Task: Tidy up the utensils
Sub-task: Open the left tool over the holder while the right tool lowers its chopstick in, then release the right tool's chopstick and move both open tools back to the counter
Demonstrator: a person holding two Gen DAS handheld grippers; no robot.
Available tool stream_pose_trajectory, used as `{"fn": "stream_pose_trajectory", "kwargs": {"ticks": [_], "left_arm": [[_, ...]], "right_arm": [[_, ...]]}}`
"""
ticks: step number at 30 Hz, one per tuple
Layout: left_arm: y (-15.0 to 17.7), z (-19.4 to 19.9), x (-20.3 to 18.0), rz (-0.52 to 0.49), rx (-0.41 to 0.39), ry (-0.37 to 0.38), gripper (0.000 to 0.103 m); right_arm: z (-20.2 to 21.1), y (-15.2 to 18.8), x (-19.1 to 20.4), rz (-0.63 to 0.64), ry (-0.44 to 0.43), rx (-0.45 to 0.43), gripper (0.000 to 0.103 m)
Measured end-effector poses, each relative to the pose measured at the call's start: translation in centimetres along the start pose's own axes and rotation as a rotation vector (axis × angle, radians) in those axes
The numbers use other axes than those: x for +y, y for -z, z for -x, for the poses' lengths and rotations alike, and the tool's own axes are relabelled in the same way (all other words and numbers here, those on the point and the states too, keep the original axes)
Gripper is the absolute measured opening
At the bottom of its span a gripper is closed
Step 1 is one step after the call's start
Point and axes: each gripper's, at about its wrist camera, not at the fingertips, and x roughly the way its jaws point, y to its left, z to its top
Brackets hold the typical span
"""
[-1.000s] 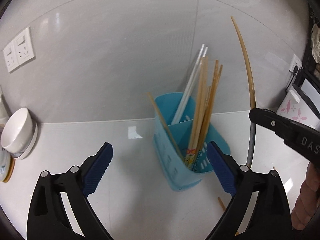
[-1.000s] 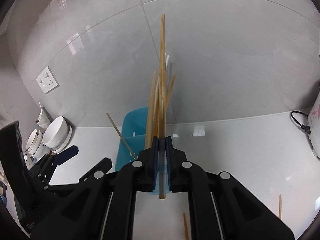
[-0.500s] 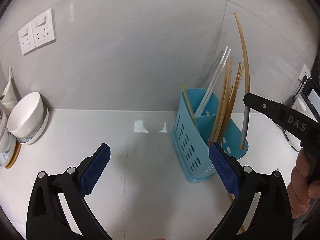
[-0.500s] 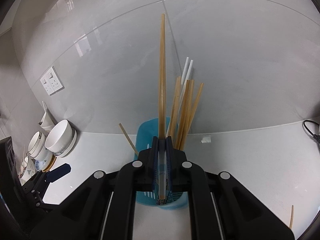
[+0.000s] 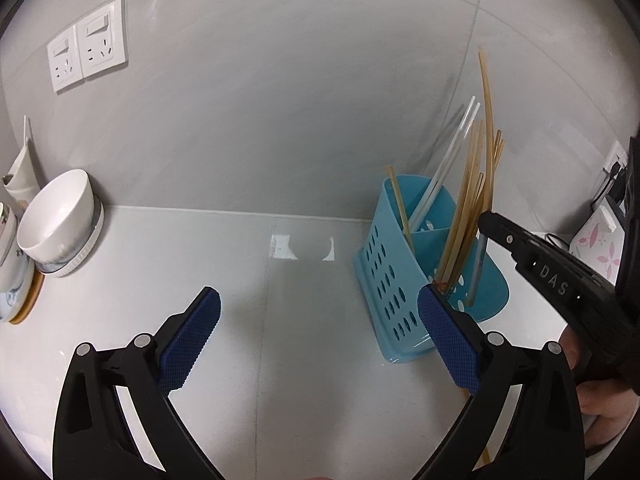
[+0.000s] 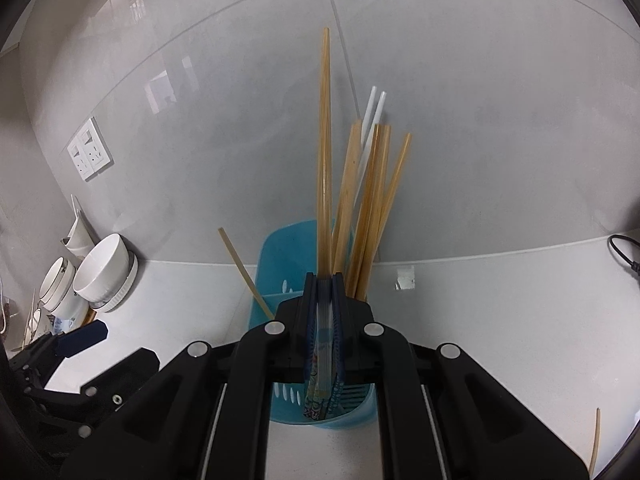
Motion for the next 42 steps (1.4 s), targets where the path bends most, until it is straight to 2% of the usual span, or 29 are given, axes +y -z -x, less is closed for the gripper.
{"fn": "stream_pose_trajectory", "kwargs": {"ticks": [9,15,17,18,19,31,34,36,42], "left_arm": [[0.0,-0.1,0.1,0.007,0.003,-0.005,0.097],[0.0,0.7,-0.1,0.006,-0.009,-0.008,0.097],[0.0,1.2,-0.2,0.009,-0.018,-0.010,0.097],[0.0,1.5,-0.2,0.009,-0.022,-0.010,0.097],[0.1,1.8,-0.3,0.011,-0.027,-0.011,0.097],[2.2,3.8,-3.0,0.029,0.003,-0.002,0.097],[3.1,3.7,-4.3,0.032,0.030,0.007,0.097],[3.9,3.4,-5.5,0.033,0.061,0.018,0.097],[6.5,2.5,-9.2,0.035,0.155,0.035,0.097]], "right_arm": [[-1.3,1.4,0.2,0.029,0.024,0.036,0.007],[-0.6,1.4,0.2,0.050,0.029,0.050,0.011],[-0.2,1.3,0.1,0.055,0.034,0.051,0.020],[0.0,1.3,0.0,0.057,0.037,0.051,0.031],[0.5,1.3,-0.1,0.059,0.042,0.047,0.037],[6.2,2.3,-3.3,0.065,0.095,0.032,0.083],[7.6,2.9,-5.2,0.056,0.114,0.040,0.092],[8.5,3.5,-6.7,0.042,0.125,0.051,0.095],[10.6,5.6,-12.3,0.029,0.192,0.129,0.095]]}}
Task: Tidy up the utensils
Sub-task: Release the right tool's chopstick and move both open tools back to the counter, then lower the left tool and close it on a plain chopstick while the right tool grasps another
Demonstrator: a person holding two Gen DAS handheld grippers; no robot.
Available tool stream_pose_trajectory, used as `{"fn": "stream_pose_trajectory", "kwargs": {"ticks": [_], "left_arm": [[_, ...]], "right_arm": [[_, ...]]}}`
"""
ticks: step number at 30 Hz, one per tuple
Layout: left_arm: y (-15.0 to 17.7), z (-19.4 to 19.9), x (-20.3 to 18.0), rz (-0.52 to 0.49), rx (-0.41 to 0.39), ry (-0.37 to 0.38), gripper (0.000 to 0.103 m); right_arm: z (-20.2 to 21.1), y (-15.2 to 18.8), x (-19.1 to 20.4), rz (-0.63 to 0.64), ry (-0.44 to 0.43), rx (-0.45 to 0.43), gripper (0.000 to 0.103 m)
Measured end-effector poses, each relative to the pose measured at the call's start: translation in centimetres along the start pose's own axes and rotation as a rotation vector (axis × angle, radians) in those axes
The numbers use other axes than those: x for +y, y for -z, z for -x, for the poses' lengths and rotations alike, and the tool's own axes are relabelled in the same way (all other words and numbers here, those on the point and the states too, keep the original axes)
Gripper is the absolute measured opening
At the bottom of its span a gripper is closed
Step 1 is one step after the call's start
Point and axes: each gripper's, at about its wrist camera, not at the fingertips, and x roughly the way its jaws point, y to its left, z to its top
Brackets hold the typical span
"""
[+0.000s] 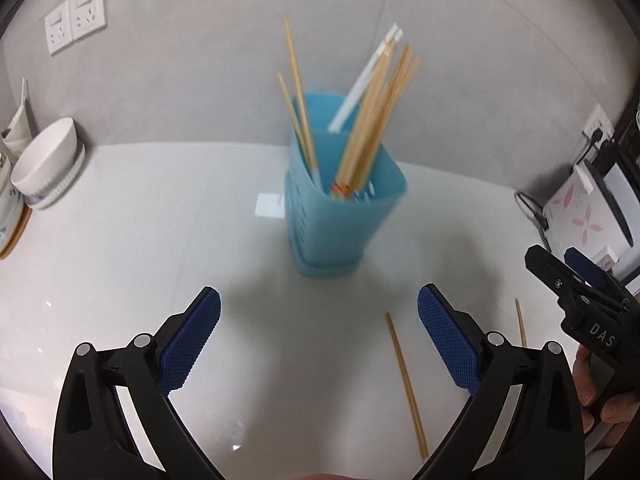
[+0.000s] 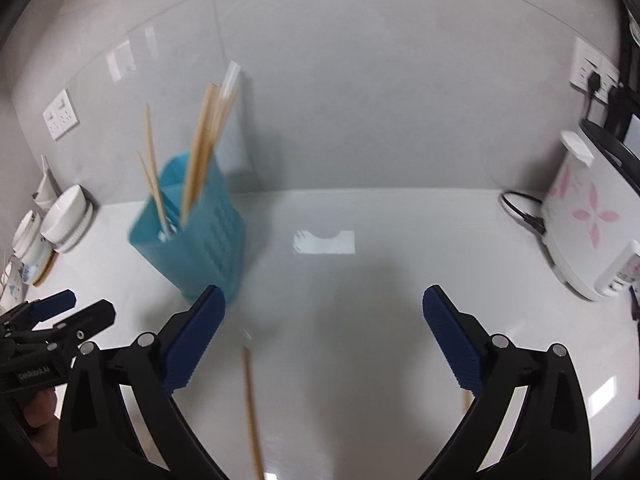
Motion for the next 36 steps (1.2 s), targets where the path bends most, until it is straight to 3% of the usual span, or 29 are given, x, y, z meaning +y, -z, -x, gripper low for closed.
{"fn": "stream_pose_trajectory", "kwargs": {"ticks": [9,24,36], "left_arm": [[5.0,-2.9,-4.2,0.019,0.148,-0.012,0.097],[11.3,-6.6,-6.4,0.020,0.345,-0.064,0.097],[12.7,-8.0,-7.3,-0.020,0.438,-0.124,0.094]], "right_arm": [[-0.1,4.4,-7.4,-0.001,0.088,0.163,0.095],[-0.5,10.7,-11.0,-0.019,0.085,0.393,0.093],[-2.1,13.0,-11.1,-0.048,0.085,0.549,0.064]]}}
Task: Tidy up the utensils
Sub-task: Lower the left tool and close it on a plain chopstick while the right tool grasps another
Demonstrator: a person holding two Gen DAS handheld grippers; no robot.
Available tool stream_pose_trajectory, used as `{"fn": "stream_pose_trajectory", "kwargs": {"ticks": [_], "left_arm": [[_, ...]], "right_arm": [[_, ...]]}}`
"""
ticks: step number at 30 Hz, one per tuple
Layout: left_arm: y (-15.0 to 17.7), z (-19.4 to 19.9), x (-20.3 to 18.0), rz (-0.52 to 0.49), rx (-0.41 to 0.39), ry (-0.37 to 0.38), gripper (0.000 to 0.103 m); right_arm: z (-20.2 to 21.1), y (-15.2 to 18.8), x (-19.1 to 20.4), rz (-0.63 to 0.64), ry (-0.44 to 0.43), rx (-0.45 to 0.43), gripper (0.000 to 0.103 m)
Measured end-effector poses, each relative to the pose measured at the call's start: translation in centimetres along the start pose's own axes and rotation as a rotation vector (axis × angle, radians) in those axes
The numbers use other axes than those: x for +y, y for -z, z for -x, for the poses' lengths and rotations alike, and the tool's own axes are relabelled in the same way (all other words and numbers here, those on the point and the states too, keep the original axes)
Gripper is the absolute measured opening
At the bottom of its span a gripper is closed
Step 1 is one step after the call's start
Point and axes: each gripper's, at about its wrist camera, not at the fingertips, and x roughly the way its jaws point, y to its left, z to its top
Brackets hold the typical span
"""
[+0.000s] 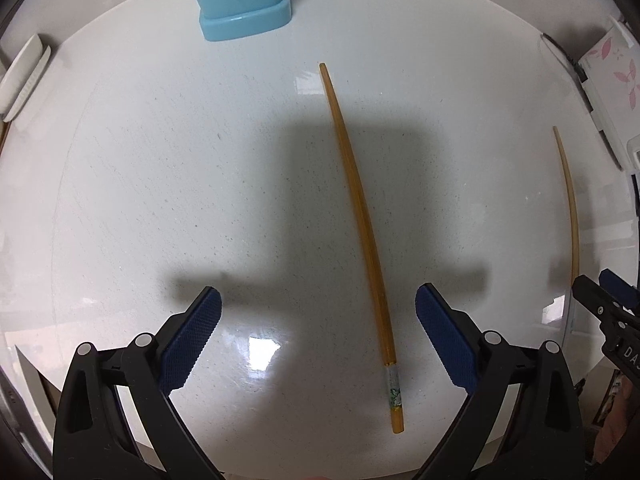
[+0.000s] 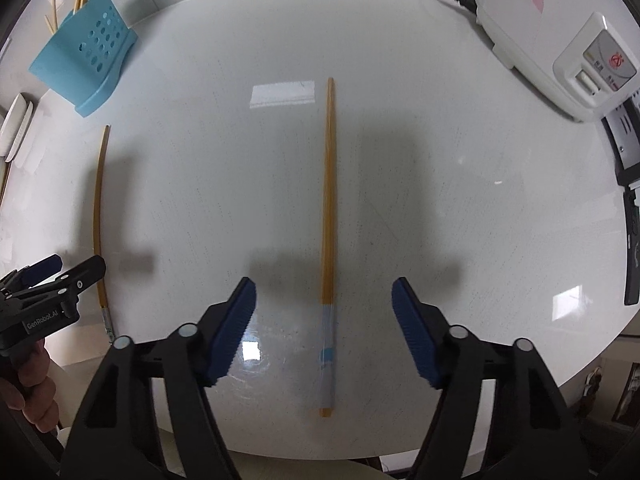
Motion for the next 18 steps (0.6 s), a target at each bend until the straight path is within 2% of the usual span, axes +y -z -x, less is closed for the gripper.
{"fn": "stream_pose_trajectory", "kwargs": {"ticks": [4,8,10,11,13,14,15,16,17,18], "left_arm": [[0.0,-0.3,-0.1,-0.008,0.015,-0.019,0.088],[-0.9,-0.7,-1.9,-0.006,0.025,-0.033,0.085],[-1.0,-0.7,-2.0,0.000,0.034,-0.036,0.080],[-0.9,-0.7,-2.3,0.002,0.035,-0.037,0.077],[-0.7,-0.5,-2.6,-0.001,0.040,-0.038,0.062],[-0.7,-0.3,-2.8,-0.004,0.046,-0.038,0.057],[-0.7,-0.1,-2.8,-0.005,0.050,-0.037,0.047],[-0.7,0.0,-3.0,-0.006,0.054,-0.038,0.036],[-0.7,0.1,-3.1,-0.007,0.058,-0.038,0.031],[-0.8,0.1,-3.2,-0.007,0.059,-0.038,0.019]], "right_arm": [[-0.5,0.0,0.3,0.002,-0.002,0.039,0.056],[-1.0,0.0,0.4,0.004,-0.002,0.065,0.051],[-1.4,0.1,0.5,-0.001,0.004,0.085,0.041],[-1.7,0.2,0.5,-0.006,0.008,0.097,0.040],[-1.7,0.1,0.7,-0.002,0.011,0.098,0.036],[-1.7,0.1,0.7,-0.001,0.016,0.099,0.034],[-1.8,0.0,0.8,-0.001,0.024,0.100,0.031],[-1.8,0.0,0.7,-0.002,0.022,0.102,0.026],[-1.8,-0.1,0.8,-0.005,0.023,0.105,0.022],[-1.8,-0.1,0.8,-0.007,0.022,0.107,0.010]]}}
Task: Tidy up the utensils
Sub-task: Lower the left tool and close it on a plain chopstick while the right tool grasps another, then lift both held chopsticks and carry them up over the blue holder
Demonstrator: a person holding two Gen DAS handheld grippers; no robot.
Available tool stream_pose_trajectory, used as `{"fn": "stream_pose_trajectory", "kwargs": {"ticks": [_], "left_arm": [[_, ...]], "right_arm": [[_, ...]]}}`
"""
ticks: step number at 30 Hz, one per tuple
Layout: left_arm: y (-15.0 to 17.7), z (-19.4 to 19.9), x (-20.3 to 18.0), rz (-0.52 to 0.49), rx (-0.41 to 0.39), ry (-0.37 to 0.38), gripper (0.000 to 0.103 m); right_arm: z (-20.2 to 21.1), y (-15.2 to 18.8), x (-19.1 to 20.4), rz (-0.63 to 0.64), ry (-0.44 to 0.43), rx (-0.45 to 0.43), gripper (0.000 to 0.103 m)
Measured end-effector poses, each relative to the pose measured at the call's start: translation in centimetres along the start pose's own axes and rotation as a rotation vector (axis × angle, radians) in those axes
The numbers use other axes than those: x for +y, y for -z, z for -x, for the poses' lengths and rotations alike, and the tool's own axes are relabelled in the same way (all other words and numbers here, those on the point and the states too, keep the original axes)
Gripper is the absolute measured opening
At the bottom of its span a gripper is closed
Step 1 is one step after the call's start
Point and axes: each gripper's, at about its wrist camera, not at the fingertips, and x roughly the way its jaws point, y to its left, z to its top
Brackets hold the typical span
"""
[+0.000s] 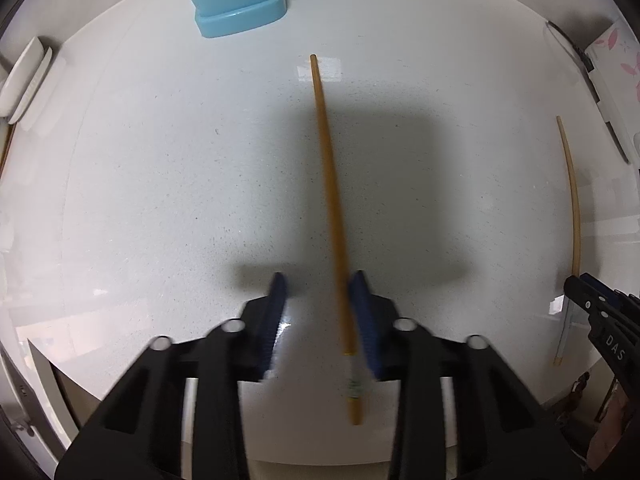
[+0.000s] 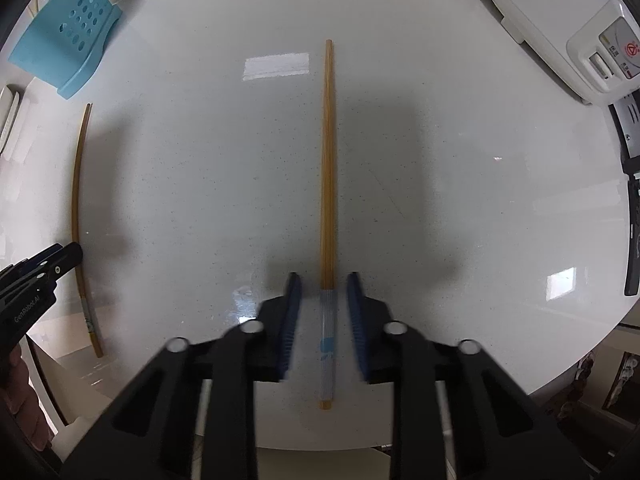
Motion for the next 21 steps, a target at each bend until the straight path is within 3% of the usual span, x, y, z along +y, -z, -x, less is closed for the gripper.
{"fn": "stream_pose_trajectory", "kwargs": {"ticks": [1,2,13,21], "left_arm": [[0.0,0.0,-0.1,-0.001,0.001,0.001,0.008],[-0.3,0.2,0.0,-0.001,0.001,0.000,0.006],[0.7,0.8,1.0,-0.017,-0.035,0.032,0.006],[1.4,3.2,2.5,-0.034,-0.113,0.042,0.006]], "right_arm": [[0.0,-0.1,0.0,-0.005,-0.002,0.006,0.007],[0.0,-0.1,0.0,-0.010,-0.002,0.008,0.007],[0.5,0.1,0.2,-0.016,-0.009,-0.013,0.007],[2.6,-0.1,1.0,-0.019,-0.040,-0.097,0.007]]}}
